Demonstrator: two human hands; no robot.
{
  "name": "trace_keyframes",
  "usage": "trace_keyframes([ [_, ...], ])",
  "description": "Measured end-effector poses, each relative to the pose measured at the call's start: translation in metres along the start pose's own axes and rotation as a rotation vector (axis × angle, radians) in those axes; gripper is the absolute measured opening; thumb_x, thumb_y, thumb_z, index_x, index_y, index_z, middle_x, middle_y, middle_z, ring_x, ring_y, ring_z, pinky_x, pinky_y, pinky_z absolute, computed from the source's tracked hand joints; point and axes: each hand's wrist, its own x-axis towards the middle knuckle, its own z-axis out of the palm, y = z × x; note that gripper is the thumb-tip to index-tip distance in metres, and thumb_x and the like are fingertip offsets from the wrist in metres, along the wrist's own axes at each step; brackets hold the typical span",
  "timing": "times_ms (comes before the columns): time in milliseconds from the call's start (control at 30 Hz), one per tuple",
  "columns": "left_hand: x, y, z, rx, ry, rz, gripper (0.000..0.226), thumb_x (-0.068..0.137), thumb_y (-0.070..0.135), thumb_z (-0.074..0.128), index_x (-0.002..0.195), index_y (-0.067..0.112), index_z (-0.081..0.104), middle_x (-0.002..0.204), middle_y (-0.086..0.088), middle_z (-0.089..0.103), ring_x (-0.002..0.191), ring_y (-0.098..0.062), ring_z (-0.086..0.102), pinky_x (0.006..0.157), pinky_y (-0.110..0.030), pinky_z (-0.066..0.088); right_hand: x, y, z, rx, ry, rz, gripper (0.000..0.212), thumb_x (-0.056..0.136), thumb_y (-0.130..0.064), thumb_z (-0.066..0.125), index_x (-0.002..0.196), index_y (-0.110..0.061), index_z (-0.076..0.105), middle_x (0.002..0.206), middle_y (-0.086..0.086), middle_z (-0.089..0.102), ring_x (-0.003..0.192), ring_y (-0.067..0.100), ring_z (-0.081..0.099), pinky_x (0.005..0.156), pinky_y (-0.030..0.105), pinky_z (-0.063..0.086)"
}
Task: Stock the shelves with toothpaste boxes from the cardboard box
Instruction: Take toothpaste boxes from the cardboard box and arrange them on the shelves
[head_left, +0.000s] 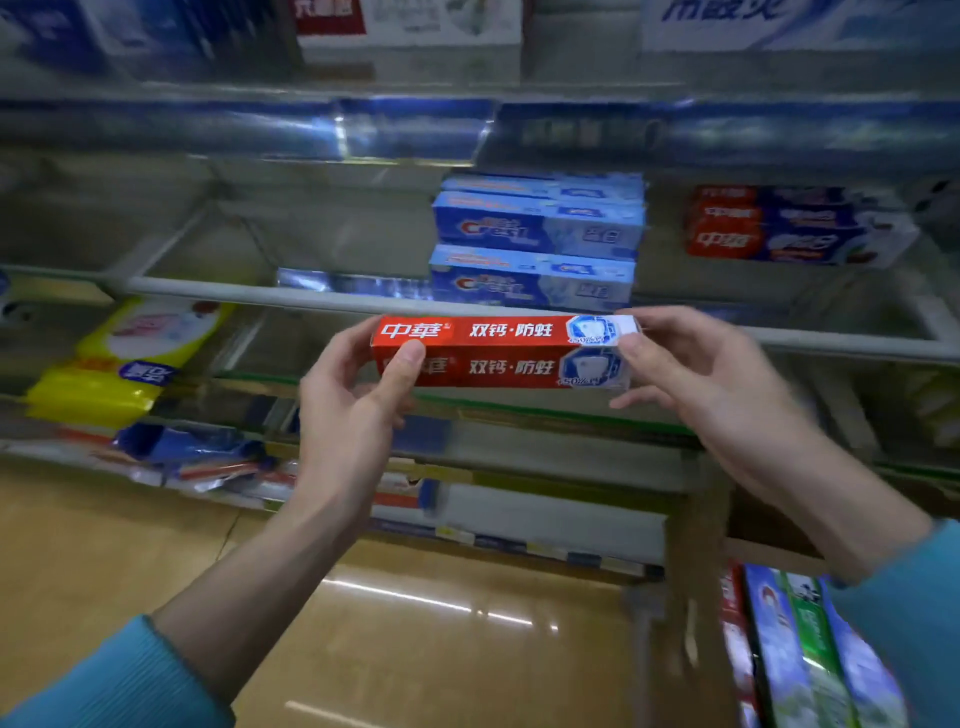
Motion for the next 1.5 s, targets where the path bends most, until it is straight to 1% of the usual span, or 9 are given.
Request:
trace_keyframes([
  [133,0.046,-0.012,-0.072,0.018,0.021,0.028,0.042,0.094,0.033,0.067,0.134,0.024,0.058,0.113,0.006,0.069,0.083,-0.003,0.068,0.064,-0.017,0.054,0.024,0.006,0.087,-0.096,0.006,-0.036,0.038,0.087,-0.02,0.068,0.123,-0.011,0.061,0.118,0.005,0.07,0.092,0.028,0.073,0.079,0.042,0.061],
  [233,0.091,-0.015,-0.119,0.052,0.029,0.071,0.043,0.094,0.033,0.068,0.135,0.022,0.058,0.11,0.007,0.071,0.085,-0.005,0.068,0.07,-0.023,0.056,0.051,0.005,0.147,-0.176,0.046,-0.084,0.029,0.091,-0.01,0.067,0.118,-0.018,0.062,0.114,0.002,0.071,0.085,0.019,0.073,0.076,0.035,0.061],
  [433,0.197,-0.029,-0.183,0.215,0.067,0.149,0.047,0.088,0.046,0.071,0.129,0.026,0.061,0.11,0.008,0.072,0.099,-0.016,0.069,0.091,-0.046,0.057,0.12,0.002,0.241,-0.377,0.21,-0.191,0.021,0.093,-0.017,0.068,0.112,-0.026,0.063,0.104,-0.008,0.07,0.096,0.009,0.067,0.09,0.034,0.055],
  [533,0.243,-0.034,-0.193,0.232,0.052,0.157,0.038,0.094,0.028,0.071,0.128,0.014,0.062,0.106,0.003,0.067,0.094,-0.006,0.063,0.092,-0.027,0.053,0.159,0.001,0.267,-0.487,0.237,-0.178,0.024,0.094,-0.021,0.065,0.117,-0.019,0.067,0.107,-0.004,0.073,0.096,0.011,0.069,0.091,0.033,0.055],
  [667,0.289,-0.038,-0.186,0.278,0.009,0.154,0.036,0.097,0.026,0.067,0.13,0.011,0.063,0.11,0.0,0.068,0.096,-0.009,0.062,0.08,-0.007,0.045,0.196,0.003,0.28,-0.574,0.308,-0.172,0.021,0.092,-0.025,0.065,0.112,-0.021,0.069,0.102,-0.003,0.073,0.093,0.013,0.069,0.091,0.038,0.055],
  [867,0.354,-0.073,-0.165,0.333,0.056,0.178,0.043,0.074,0.04,0.063,0.111,0.019,0.066,0.107,-0.008,0.075,0.103,-0.028,0.071,0.097,-0.047,0.055,0.24,0.009,0.272,-0.64,0.397,-0.177,0.022,0.089,-0.023,0.066,0.109,-0.016,0.072,0.101,0.001,0.075,0.097,0.02,0.069,0.092,0.041,0.054],
  [1133,0.35,-0.047,-0.145,0.481,0.067,0.087,0.044,0.084,0.003,0.044,0.123,0.011,0.062,0.119,-0.013,0.068,0.114,-0.03,0.062,0.096,-0.032,0.047,0.266,0.018,0.269,-0.67,0.386,-0.122,0.023,0.09,-0.024,0.066,0.11,-0.016,0.073,0.104,0.005,0.074,0.098,0.02,0.068,0.089,0.032,0.054],
  [1267,0.35,-0.053,-0.144,0.558,-0.003,0.03,0.034,0.097,0.002,0.044,0.127,0.015,0.055,0.105,-0.003,0.056,0.095,-0.021,0.051,0.08,-0.029,0.035,0.268,0.023,0.27,-0.672,0.36,-0.095,0.025,0.091,-0.025,0.066,0.114,-0.016,0.072,0.106,0.003,0.073,0.1,0.016,0.068,0.091,0.03,0.053],
  [1500,0.35,-0.054,-0.146,0.557,-0.032,0.026,0.032,0.092,0.002,0.049,0.12,0.013,0.059,0.104,-0.006,0.062,0.097,-0.025,0.058,0.077,-0.033,0.038,0.263,0.022,0.272,-0.623,0.349,-0.092,0.023,0.089,-0.022,0.069,0.112,-0.02,0.073,0.101,-0.003,0.075,0.097,0.014,0.069,0.095,0.039,0.055],
])
